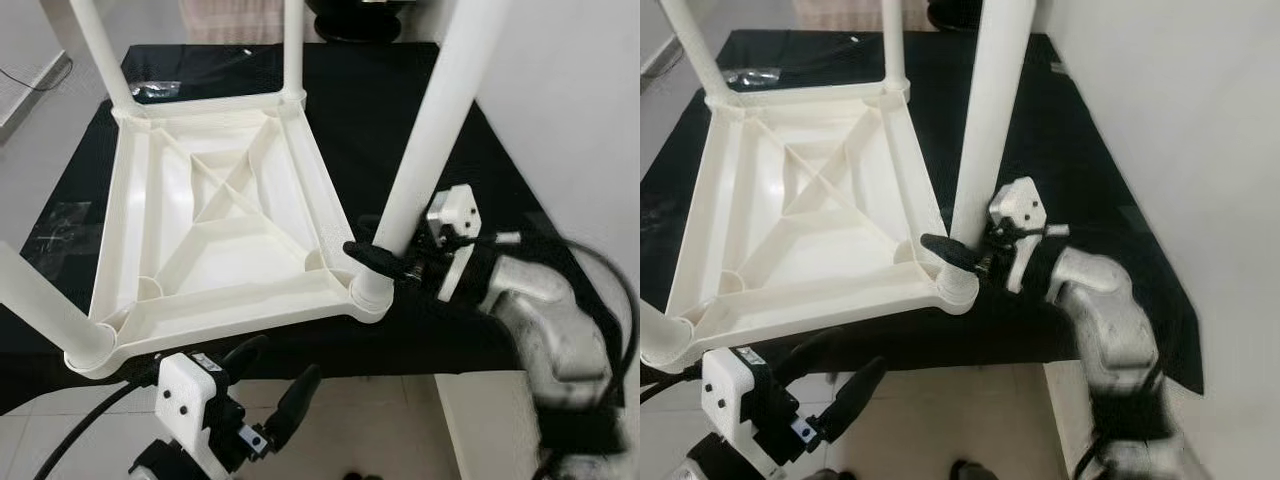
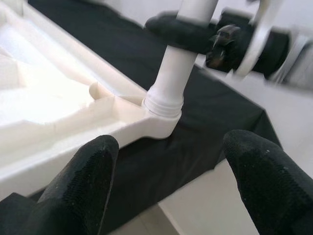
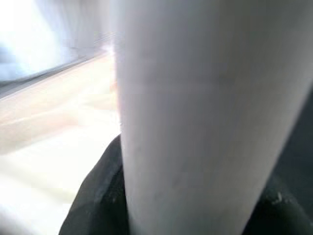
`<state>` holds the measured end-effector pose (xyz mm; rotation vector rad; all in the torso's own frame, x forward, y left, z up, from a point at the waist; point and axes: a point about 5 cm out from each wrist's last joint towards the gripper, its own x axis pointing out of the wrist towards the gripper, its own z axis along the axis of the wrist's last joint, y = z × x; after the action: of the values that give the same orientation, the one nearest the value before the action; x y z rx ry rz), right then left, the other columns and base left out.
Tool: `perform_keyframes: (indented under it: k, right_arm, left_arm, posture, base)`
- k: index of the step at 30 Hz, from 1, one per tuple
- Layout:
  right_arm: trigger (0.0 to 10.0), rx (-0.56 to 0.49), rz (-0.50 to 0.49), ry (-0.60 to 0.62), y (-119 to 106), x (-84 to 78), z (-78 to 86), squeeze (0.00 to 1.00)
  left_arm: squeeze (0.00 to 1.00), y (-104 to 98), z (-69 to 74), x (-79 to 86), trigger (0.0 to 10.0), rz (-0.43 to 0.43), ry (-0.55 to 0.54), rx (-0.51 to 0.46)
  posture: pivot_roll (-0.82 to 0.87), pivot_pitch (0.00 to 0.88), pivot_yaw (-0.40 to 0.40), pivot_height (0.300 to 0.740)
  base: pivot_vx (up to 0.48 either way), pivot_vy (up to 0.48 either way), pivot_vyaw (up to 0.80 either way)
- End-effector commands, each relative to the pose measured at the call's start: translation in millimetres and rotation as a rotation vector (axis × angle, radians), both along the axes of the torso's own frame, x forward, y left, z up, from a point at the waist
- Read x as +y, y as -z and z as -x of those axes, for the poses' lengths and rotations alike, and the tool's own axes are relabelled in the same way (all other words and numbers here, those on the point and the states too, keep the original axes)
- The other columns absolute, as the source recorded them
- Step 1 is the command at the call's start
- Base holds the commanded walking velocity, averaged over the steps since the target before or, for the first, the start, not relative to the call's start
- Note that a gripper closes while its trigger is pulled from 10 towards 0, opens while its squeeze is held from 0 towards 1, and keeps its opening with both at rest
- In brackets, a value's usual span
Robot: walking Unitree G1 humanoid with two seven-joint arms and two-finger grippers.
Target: Building children table
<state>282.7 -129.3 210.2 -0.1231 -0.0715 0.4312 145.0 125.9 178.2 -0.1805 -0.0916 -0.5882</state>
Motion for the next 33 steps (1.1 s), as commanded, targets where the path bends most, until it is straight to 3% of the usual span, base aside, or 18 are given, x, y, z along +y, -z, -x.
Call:
perform_keyframes:
  k: [1,2,3,5,10,11,12,13,14,19,21,22,23,24,25,30,32,33]
  right_arm:
    - [0.0,0.158,0.116,0.405,32,-39.3,7.5,0.0]
    - [0.0,0.174,0.075,0.466,34,-37.8,18.9,0.0]
    - [0.0,0.18,0.053,0.387,36,-20.8,22.8,0.0]
    - [0.0,0.174,0.043,0.346,37,-6.6,20.4,0.0]
    - [0.0,0.164,0.034,0.312,35,1.3,8.5,0.0]
    - [9.7,0.178,0.039,0.288,36,4.9,7.1,0.0]
    - [10.0,0.185,0.045,0.241,35,8.7,6.3,0.0]
    - [10.0,0.184,0.047,0.216,33,12.8,7.3,0.74]
    - [10.0,0.186,0.029,0.188,31,15.4,7.9,1.0]
    - [10.0,0.143,-0.041,0.0,13,20.9,2.3,1.0]
    - [10.0,0.098,-0.007,-0.203,0,20.7,-1.4,1.0]
    - [10.0,0.098,-0.007,-0.203,0,20.7,-1.4,1.0]
    - [10.0,0.065,0.06,-0.283,-4,15.4,-6.0,1.0]
    - [10.0,0.063,0.099,-0.332,-6,8.3,-13.5,0.07]
    - [10.0,0.042,0.152,-0.36,-9,1.4,-21.1,0.0]
    - [10.0,0.023,0.215,-0.394,-13,-6.5,-31.1,0.0]
    - [10.0,0.013,0.196,-0.552,-25,-2.7,-35.9,0.0]
    - [10.0,0.013,0.196,-0.552,-25,-2.7,-35.9,0.0]
  left_arm:
    - [0.0,1,3.0,3.1,10.0,-0.007,0.006,0.013]
    - [0.0,1,2.5,3.9,10.0,-0.007,0.007,0.013]
    - [0.0,2,1.1,5.0,10.0,-0.008,0.007,0.014]
    - [0.0,3,-1.5,5.9,10.0,-0.011,0.006,0.015]
    - [0.0,5,-5.4,6.4,10.0,-0.012,0.004,0.014]
    - [0.0,6,-6.7,6.5,10.0,-0.012,0.003,0.012]
    - [0.0,6,-8.1,6.4,10.0,-0.014,-0.001,0.008]
    - [0.0,6,-9.3,6.3,10.0,-0.016,-0.003,0.004]
    - [0.0,6,-10.3,6.3,10.0,-0.017,-0.004,0.002]
    - [0.0,6,-11.7,5.5,10.0,-0.017,-0.005,-0.001]
    - [0.0,6,-12.4,4.8,10.0,-0.016,-0.004,-0.002]
    - [0.0,6,-12.4,4.8,10.0,-0.016,-0.004,-0.002]
    - [0.0,6,-12.7,4.0,10.0,-0.016,-0.003,-0.004]
    - [0.0,5,-12.9,3.0,10.0,-0.015,-0.003,-0.005]
    - [0.0,5,-12.9,2.0,10.0,-0.015,-0.003,-0.006]
    - [0.0,5,-12.9,0.7,10.0,-0.014,-0.003,-0.009]
    - [0.0,5,-11.6,-1.3,10.0,-0.015,-0.004,-0.01]
    - [0.0,5,-11.6,-1.3,10.0,-0.015,-0.004,-0.01]
  posture:
    - [-0.02,0.234,-0.059,0.74]
    - [-0.02,0.234,-0.059,0.74]
    - [-0.02,0.232,-0.044,0.74]
    - [-0.01,0.214,-0.037,0.74]
    - [0.0,0.203,-0.038,0.74]
    - [-0.01,0.201,-0.038,0.74]
    - [-0.01,0.2,-0.04,0.74]
    - [-0.01,0.198,-0.041,0.74]
    - [-0.01,0.196,-0.041,0.74]
    - [-0.01,0.192,-0.044,0.74]
    - [-0.02,0.19,-0.045,0.74]
    - [-0.02,0.19,-0.045,0.74]
    - [-0.01,0.187,-0.048,0.74]
    - [-0.01,0.187,-0.051,0.74]
    - [-0.01,0.185,-0.052,0.74]
    - [0.0,0.187,-0.053,0.74]
    - [0.01,0.187,-0.063,0.74]
    - [0.01,0.187,-0.063,0.74]
  base:
    - [0.0,0.0,0.0]
    - [0.0,0.0,0.0]
    - [0.0,0.0,0.0]
    - [0.0,0.0,0.0]
    - [0.0,0.0,0.0]
    - [0.0,0.0,0.0]
    - [0.0,0.0,0.0]
    - [0.0,0.0,0.0]
    - [0.0,0.0,0.0]
    - [0.0,0.0,0.0]
    - [0.0,0.0,0.0]
    - [0.0,0.0,0.0]
    - [0.0,0.0,0.0]
    - [0.0,0.0,0.0]
    - [0.0,0.0,0.0]
    - [0.0,0.0,0.0]
    - [0.0,0.0,0.0]
    - [0.0,0.0,0.0]
